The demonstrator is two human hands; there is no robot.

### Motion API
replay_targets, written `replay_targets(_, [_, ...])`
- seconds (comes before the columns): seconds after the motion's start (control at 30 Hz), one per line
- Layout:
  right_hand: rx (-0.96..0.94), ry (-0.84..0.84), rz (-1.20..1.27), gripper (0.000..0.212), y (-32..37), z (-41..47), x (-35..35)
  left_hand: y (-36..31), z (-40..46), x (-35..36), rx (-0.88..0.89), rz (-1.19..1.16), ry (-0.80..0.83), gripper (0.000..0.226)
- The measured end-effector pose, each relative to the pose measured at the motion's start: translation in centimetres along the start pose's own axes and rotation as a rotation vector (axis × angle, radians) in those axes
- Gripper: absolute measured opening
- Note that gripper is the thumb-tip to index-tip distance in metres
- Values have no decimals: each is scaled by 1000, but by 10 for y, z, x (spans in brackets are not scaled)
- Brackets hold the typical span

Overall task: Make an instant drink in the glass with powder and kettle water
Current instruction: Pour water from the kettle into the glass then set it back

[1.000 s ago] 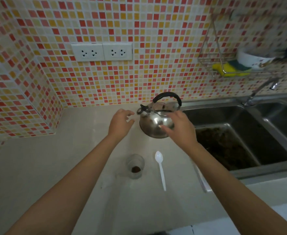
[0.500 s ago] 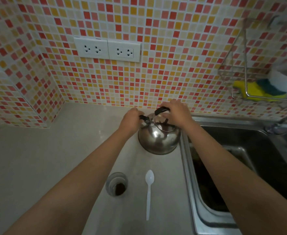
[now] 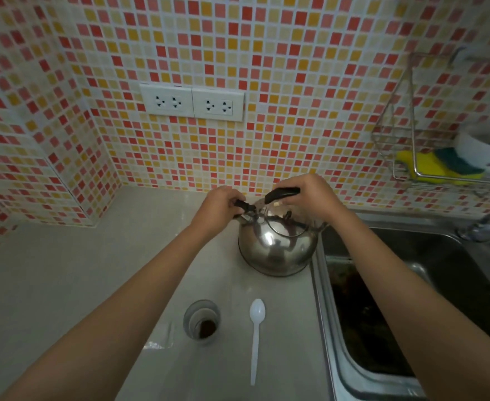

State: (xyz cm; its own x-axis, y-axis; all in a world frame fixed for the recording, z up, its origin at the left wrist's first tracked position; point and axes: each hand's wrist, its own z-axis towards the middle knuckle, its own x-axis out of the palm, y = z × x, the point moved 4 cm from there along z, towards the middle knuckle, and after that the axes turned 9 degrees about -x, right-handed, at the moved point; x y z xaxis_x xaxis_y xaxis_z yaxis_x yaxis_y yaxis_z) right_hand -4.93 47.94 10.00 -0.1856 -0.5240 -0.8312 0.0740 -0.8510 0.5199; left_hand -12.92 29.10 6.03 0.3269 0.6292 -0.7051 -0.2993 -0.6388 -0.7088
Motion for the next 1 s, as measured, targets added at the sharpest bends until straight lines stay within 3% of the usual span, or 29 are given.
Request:
replay_targets(0.13, [-72, 15, -61, 37, 42, -16, -18, -7, -30, -27, 16, -12, 45, 42])
replay_targets(0.43, [-117, 171, -266, 37, 117, -66, -11, 0, -105, -47, 69, 41, 217, 34])
replay_targets(1.0, [-154, 347, -506, 34, 168, -109, 44, 22, -175, -43, 87, 293, 339, 43])
